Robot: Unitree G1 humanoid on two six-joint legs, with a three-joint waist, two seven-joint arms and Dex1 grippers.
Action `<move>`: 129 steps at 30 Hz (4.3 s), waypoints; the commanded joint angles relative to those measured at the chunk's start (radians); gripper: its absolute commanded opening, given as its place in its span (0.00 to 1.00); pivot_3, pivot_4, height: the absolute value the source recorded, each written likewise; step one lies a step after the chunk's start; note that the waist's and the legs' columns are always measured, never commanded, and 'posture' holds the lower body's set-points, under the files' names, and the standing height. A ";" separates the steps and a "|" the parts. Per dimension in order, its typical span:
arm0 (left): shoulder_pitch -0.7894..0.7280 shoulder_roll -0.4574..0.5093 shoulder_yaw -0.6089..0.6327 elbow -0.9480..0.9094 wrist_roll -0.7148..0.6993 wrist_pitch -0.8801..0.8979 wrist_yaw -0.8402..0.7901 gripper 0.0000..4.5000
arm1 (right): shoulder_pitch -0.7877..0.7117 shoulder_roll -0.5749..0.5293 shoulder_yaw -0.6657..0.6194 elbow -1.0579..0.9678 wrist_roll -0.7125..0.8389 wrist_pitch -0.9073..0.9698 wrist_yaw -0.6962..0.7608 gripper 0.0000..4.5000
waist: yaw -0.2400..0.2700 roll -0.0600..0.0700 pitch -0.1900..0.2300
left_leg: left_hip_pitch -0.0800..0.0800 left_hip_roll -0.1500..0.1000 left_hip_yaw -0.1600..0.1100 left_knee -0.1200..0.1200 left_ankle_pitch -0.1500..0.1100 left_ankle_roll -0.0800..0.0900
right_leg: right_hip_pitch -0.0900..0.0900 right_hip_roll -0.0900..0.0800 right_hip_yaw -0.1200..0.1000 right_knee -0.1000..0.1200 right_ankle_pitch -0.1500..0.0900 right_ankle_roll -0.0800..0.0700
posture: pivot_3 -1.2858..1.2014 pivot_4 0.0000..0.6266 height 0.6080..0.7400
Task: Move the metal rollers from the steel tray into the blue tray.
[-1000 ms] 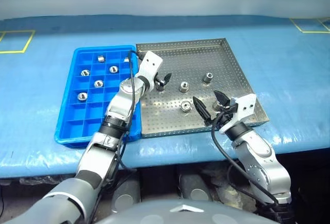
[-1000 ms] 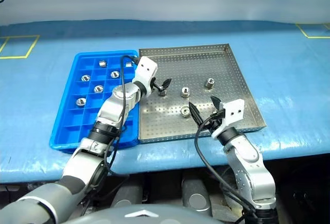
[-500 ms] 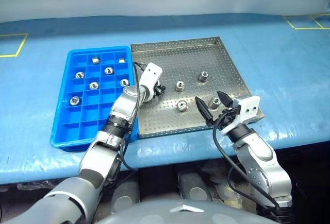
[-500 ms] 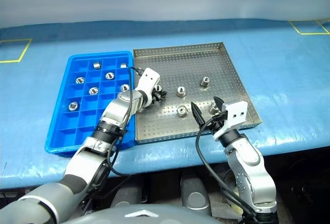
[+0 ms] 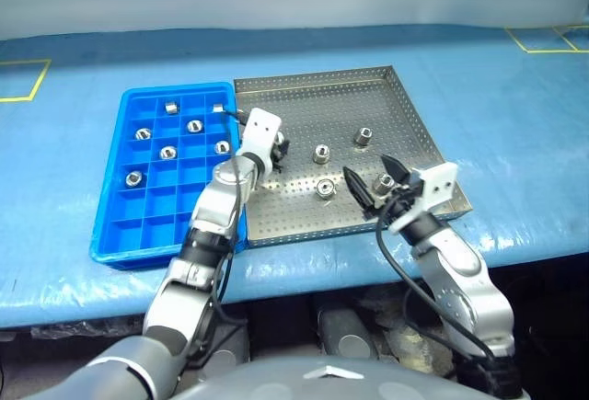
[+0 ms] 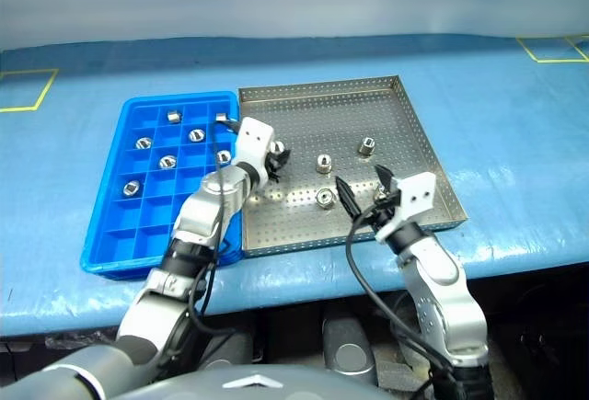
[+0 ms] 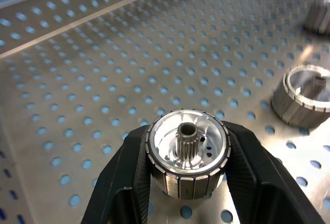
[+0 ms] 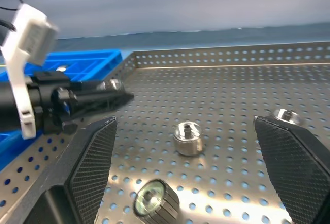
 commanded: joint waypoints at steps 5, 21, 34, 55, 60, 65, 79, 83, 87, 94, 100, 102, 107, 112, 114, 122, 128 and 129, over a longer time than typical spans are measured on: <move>0.188 -0.081 0.030 -0.363 0.057 -0.023 0.212 0.38 | -0.134 -0.004 0.056 0.096 0.008 0.011 0.086 1.00 | 0.090 0.000 0.000 | 0.002 -0.001 -0.002 0.001 0.000 0.000 | 0.002 0.000 -0.002 0.001 -0.001 -0.001 | 0.61 0.24 1.00; 0.553 -0.093 -0.033 -0.597 0.145 0.031 0.415 0.38 | -0.224 0.004 0.114 0.213 -0.004 0.019 0.168 1.00 | 0.211 0.000 0.000 | 0.000 -0.001 -0.002 0.001 0.000 -0.001 | 0.002 0.000 -0.004 -0.001 -0.003 -0.004 | 0.67 0.24 1.00; 0.652 -0.104 -0.011 -0.601 0.133 0.124 0.464 0.60 | -0.216 0.005 0.115 0.199 -0.005 0.027 0.166 1.00 | 0.228 0.000 -0.001 | 0.000 -0.001 -0.002 0.001 0.000 -0.001 | 0.002 0.000 -0.004 -0.002 -0.006 -0.004 | 0.66 0.24 1.00; 0.053 0.105 -0.118 -0.113 -0.130 -0.136 -0.190 0.81 | 0.013 0.000 -0.026 -0.047 0.003 0.029 -0.009 1.00 | 0.098 0.001 -0.001 | -0.002 0.000 -0.003 0.000 0.002 -0.002 | 0.001 0.001 -0.005 -0.003 -0.001 -0.005 | 0.51 0.24 1.00; -0.055 0.076 -0.167 0.050 -0.150 -0.057 -0.271 0.81 | 0.076 0.013 -0.043 -0.103 -0.006 0.020 -0.051 1.00 | 0.046 0.001 -0.001 | -0.002 -0.001 -0.003 0.001 0.002 -0.002 | 0.002 0.001 -0.004 -0.003 -0.003 -0.002 | 0.47 0.24 1.00; -0.114 0.052 -0.188 0.155 -0.139 -0.030 -0.309 0.81 | 0.139 0.025 -0.064 -0.146 -0.010 0.006 -0.088 1.00 | 0.004 0.001 -0.001 | -0.002 -0.001 -0.002 0.001 0.001 -0.002 | 0.002 0.001 -0.003 -0.003 -0.003 0.000 | 0.44 0.24 1.00; -0.213 0.001 -0.161 0.457 -0.070 -0.214 -0.261 0.81 | 0.180 0.039 -0.053 -0.169 -0.033 -0.021 -0.114 1.00 | -0.069 0.002 -0.001 | -0.001 -0.001 -0.001 0.002 0.001 -0.002 | 0.002 0.001 0.000 -0.002 -0.003 0.002 | 0.42 0.24 1.00; -0.240 -0.016 -0.143 0.525 -0.064 -0.244 -0.243 0.81 | 0.183 0.042 -0.052 -0.165 -0.036 -0.028 -0.112 1.00 | -0.074 0.002 -0.001 | -0.001 -0.001 -0.001 0.001 0.001 -0.002 | 0.001 0.001 0.000 -0.003 -0.003 0.003 | 0.42 0.24 1.00; -0.260 -0.020 -0.142 0.589 -0.042 -0.247 -0.212 0.81 | 0.188 0.044 -0.055 -0.166 -0.034 -0.033 -0.110 1.00 | -0.082 0.001 -0.001 | -0.001 -0.001 -0.001 0.001 0.001 -0.002 | 0.001 0.001 0.000 -0.003 -0.002 0.003 | 0.42 0.24 1.00; -0.270 -0.041 -0.145 0.653 -0.006 -0.249 -0.173 0.45 | 0.193 0.050 -0.051 -0.163 -0.035 -0.039 -0.109 1.00 | -0.103 0.001 -0.001 | -0.001 -0.001 -0.001 0.001 0.001 -0.002 | 0.001 0.001 0.000 -0.003 -0.002 0.004 | 0.42 0.24 1.00; -0.237 -0.048 -0.116 0.539 -0.023 -0.262 -0.166 0.38 | 0.186 0.050 -0.046 -0.148 -0.032 -0.039 -0.103 1.00 | -0.104 0.001 -0.001 | -0.001 -0.001 -0.001 0.001 0.001 -0.002 | 0.001 0.001 0.000 -0.002 -0.002 0.004 | 0.43 0.24 1.00; -0.210 -0.049 -0.103 0.450 -0.023 -0.264 -0.139 0.38 | 0.172 0.046 -0.042 -0.134 -0.029 -0.036 -0.094 1.00 | -0.103 0.002 -0.001 | -0.001 -0.001 -0.001 0.000 0.001 -0.002 | 0.001 0.001 0.001 -0.002 -0.002 0.004 | 0.44 0.24 1.00; -0.095 -0.079 -0.038 0.139 -0.011 -0.252 0.024 0.38 | 0.099 0.030 -0.016 -0.075 -0.025 -0.018 -0.052 1.00 | -0.084 0.002 -0.001 | -0.001 -0.001 -0.001 0.000 0.001 -0.002 | 0.001 0.001 0.001 -0.002 -0.001 0.004 | 0.48 0.24 1.00; 0.051 -0.112 0.001 -0.122 0.061 -0.208 0.212 0.38 | 0.021 0.013 0.006 -0.013 -0.020 0.001 -0.006 1.00 | -0.032 0.002 -0.001 | 0.000 -0.001 -0.001 0.000 0.001 -0.002 | 0.001 0.001 0.001 -0.002 0.001 0.002 | 0.52 0.24 1.00; 0.101 -0.117 0.008 -0.182 0.085 -0.189 0.260 0.38 | 0.003 0.007 0.015 0.006 -0.025 0.004 0.007 1.00 | -0.005 0.001 -0.001 | 0.000 -0.001 -0.001 0.000 0.001 -0.002 | 0.001 0.001 0.001 -0.001 0.001 0.002 | 0.53 0.24 1.00; 0.287 -0.089 0.001 -0.331 0.101 -0.086 0.337 0.38 | -0.049 0.001 0.048 0.062 -0.027 0.018 0.052 1.00 | 0.078 0.001 -0.001 | -0.001 -0.002 -0.002 0.001 0.001 -0.002 | 0.002 0.000 -0.001 -0.003 0.002 0.000 | 0.57 0.24 1.00; 0.368 -0.056 0.003 -0.409 0.095 -0.002 0.338 0.38 | -0.068 -0.001 0.056 0.086 -0.027 0.023 0.073 1.00 | 0.099 0.001 -0.001 | -0.001 -0.001 -0.002 0.002 0.002 -0.002 | 0.002 0.000 -0.002 -0.002 0.000 -0.003 | 0.58 0.24 1.00; 0.383 -0.053 0.001 -0.425 0.101 0.010 0.342 0.38 | -0.068 0.000 0.056 0.088 -0.026 0.023 0.074 1.00 | 0.101 0.001 -0.001 | -0.001 -0.001 -0.002 0.002 0.002 -0.002 | 0.002 0.000 -0.002 -0.002 -0.001 -0.003 | 0.58 0.24 1.00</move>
